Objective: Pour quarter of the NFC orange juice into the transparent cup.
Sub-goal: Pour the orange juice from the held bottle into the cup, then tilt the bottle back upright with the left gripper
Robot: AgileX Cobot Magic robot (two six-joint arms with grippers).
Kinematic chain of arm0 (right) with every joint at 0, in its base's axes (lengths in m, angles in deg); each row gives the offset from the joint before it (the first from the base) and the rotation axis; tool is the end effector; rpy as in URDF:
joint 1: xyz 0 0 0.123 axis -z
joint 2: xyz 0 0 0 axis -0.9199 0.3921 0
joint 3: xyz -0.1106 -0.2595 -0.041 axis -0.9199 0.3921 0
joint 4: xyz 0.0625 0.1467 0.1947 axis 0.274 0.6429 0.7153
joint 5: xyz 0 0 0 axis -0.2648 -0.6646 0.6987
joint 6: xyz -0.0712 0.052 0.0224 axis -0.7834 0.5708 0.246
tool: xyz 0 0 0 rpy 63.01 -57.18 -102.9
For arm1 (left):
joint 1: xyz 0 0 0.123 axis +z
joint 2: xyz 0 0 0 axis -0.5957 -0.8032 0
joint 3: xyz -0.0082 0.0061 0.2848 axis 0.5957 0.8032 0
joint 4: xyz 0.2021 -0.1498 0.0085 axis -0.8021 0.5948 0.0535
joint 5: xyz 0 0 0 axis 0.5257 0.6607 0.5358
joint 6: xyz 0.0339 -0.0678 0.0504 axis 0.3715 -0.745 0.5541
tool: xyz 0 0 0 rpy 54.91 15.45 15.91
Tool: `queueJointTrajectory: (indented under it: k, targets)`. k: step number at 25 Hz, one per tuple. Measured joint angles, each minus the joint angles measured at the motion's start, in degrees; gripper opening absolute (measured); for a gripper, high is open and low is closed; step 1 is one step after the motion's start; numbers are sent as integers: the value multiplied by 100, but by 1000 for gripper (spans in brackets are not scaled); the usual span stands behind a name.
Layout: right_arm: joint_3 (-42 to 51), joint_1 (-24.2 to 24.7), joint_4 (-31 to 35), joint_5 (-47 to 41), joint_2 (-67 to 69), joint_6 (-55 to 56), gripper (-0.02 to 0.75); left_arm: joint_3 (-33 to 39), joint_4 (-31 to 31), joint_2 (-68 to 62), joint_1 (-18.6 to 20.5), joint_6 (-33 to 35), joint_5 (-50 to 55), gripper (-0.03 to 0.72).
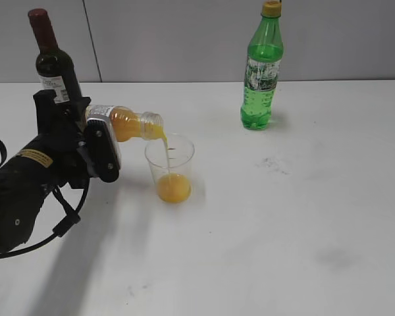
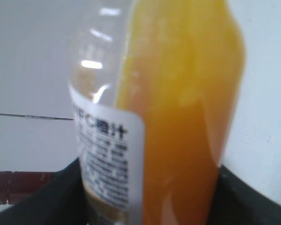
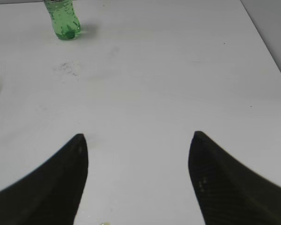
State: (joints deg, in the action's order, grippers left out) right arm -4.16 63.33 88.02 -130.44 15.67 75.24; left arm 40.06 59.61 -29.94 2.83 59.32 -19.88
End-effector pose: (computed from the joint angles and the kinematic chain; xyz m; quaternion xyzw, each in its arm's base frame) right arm -0.0054 -0.0016 0.2795 -0.0318 0.8449 0.0043 0.5340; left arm 0.2776 -0.1401 0.1252 0.5510 0.5339 0.3853 0.5127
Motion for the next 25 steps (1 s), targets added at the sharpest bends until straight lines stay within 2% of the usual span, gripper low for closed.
queueJointTrajectory:
  k: [25]
  targets:
    - [0,0,0,0,0,0,518,0,6,0,0,64,-211,475]
